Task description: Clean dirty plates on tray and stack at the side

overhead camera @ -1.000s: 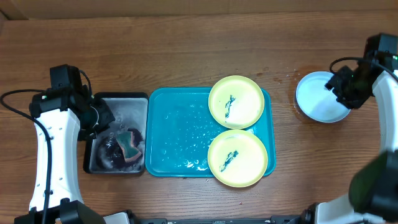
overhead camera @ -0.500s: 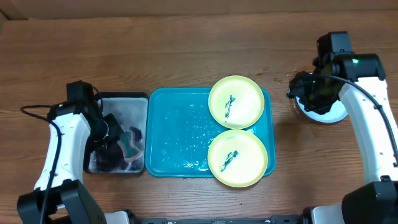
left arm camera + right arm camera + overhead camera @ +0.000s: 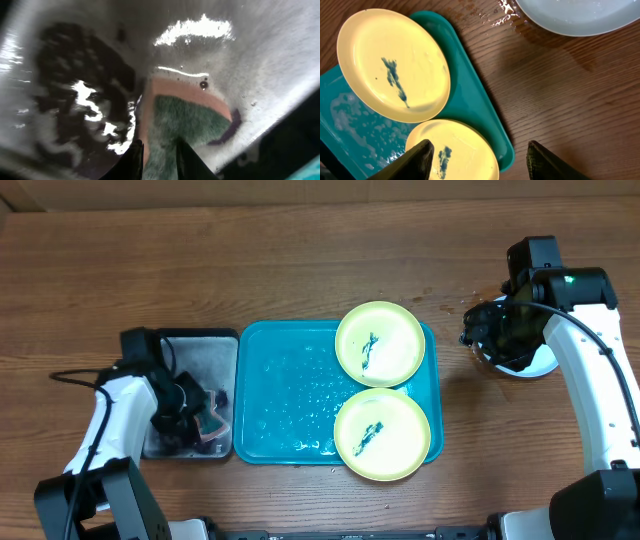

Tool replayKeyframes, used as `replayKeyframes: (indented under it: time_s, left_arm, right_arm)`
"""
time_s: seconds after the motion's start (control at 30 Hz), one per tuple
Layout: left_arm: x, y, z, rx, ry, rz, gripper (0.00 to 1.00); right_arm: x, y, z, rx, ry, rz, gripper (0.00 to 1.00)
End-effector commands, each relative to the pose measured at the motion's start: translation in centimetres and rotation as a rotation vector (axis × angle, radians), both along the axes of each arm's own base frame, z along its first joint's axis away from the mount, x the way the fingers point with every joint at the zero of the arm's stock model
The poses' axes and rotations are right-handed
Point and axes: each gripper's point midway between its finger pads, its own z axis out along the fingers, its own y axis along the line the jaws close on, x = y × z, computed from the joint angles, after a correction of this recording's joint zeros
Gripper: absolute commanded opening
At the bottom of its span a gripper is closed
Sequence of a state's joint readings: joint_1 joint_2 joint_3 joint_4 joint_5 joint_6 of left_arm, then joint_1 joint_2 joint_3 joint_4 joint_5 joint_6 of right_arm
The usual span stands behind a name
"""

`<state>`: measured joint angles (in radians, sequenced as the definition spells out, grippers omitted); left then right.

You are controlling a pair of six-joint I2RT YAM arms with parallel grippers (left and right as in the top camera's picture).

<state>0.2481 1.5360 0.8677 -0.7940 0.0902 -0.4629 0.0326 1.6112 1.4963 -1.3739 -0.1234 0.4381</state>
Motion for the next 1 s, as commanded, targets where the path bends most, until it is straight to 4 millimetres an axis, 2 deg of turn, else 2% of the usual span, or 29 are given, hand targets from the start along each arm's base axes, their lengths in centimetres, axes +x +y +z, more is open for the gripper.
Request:
replayKeyframes:
  time_s: [0.0,0.23,0.37,0.5,0.6,0.67,0.83,0.97]
  left_arm:
    - [-0.4,-1.7,-1.5,-0.053,0.006,-0.003,0.24]
    - [1.2,-3.8,-1.4,-0.059,-0.046,-0.059,0.24]
    - [1.3,-4.3,-1.4,-0.061,-0.047,-0.066,0.24]
    - [1.2,-4.2,-1.4,-0.058,-0.045,-0.067,0.22]
    - [1.2,-3.8,-1.4,-0.045,-0.041,-0.058,0.12]
    - [0.9,-3.2,-1.5,-0.016,-0.027,-0.050,0.11]
    - [1.2,-2.7,-1.1,0.008,-0.029,-0.046,0.34]
    - [2.4,-2.5,0.9,0.016,-0.041,-0.058,0.38]
  right_arm:
    - [0.1,0.1,-0.2,0.004,0.000,-0.001,0.63]
    - [0.3,0.2,-0.1,0.010,-0.007,-0.001,0.63]
    - [0.3,0.2,-0.1,0.010,-0.007,-0.001,0.63]
    - [0.3,0.2,-0.1,0.010,-0.006,0.000,0.64]
    - [0.3,0.2,-0.1,0.010,-0.007,0.000,0.64]
    - [0.2,0.2,-0.1,0.010,-0.005,0.000,0.64]
    - [0.0,0.2,-0.2,0.012,0.006,0.000,0.64]
    - [0.0,0.5,-0.1,0.026,0.006,0.001,0.64]
